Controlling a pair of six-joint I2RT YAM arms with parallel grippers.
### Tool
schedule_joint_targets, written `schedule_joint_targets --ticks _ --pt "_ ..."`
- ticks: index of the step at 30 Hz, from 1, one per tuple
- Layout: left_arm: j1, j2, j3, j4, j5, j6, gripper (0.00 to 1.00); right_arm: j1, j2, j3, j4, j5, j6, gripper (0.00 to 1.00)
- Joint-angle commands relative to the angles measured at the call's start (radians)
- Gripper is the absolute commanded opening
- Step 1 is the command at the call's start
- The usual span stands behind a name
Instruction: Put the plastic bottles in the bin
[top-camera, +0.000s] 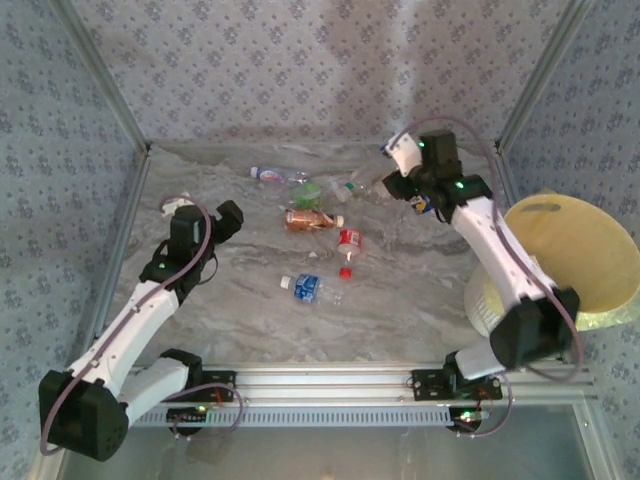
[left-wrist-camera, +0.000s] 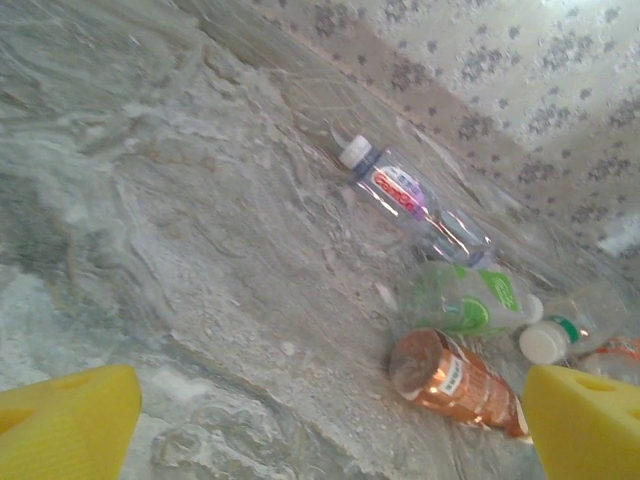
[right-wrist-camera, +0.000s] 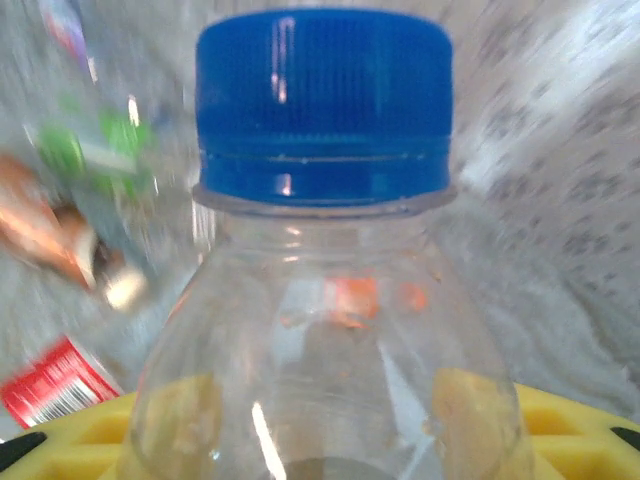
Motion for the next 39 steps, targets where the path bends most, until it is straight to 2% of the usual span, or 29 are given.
schedule_joint_targets --ticks 1,3,7,9,14,16,23,30,32,34,37,39 --pt "0.007 0.043 0.013 0.05 0.098 0.001 0.98 -0.007 -0.134 -0.056 0.131 -0.08 0.166 0.5" --pt "0.007 0.079 0.034 0.051 0.146 0.002 0.98 -0.017 -0.213 -0.062 0.158 -0.08 0.219 0.5" --pt "0.001 0.139 0.062 0.062 0.215 -0.002 0.98 -0.027 -0.342 -0.055 0.177 0.033 0.311 0.49" --pt "-0.006 0.155 0.066 0.072 0.224 -0.008 0.98 -0.037 -0.405 -0.048 0.176 0.106 0.336 0.48" --pt "-0.013 0.168 0.069 0.076 0.223 -0.016 0.98 -0.096 -0.511 -0.009 0.126 0.189 0.399 0.48" --pt "-0.014 0.174 0.071 0.073 0.222 -0.02 0.98 -0.112 -0.536 0.01 0.091 0.257 0.388 0.48" --pt "-0.014 0.209 0.094 0.069 0.224 -0.028 0.98 -0.148 -0.627 -0.017 0.053 0.645 0.265 0.48" --pt "-0.02 0.244 0.112 0.074 0.243 -0.043 0.98 -0.163 -0.668 -0.116 0.082 0.822 0.193 0.49" --pt "-0.021 0.249 0.114 0.076 0.244 -0.045 0.98 -0.19 -0.667 -0.164 0.096 0.844 0.202 0.49" --pt "-0.022 0.252 0.116 0.076 0.246 -0.048 0.98 -0.231 -0.676 -0.229 0.099 0.808 0.254 0.5" --pt "-0.025 0.253 0.127 0.058 0.253 -0.041 0.98 -0.31 -0.665 -0.261 0.037 0.714 0.372 0.53" --pt "-0.029 0.256 0.14 0.037 0.252 -0.028 0.98 -0.373 -0.63 -0.225 -0.058 0.604 0.465 0.62"
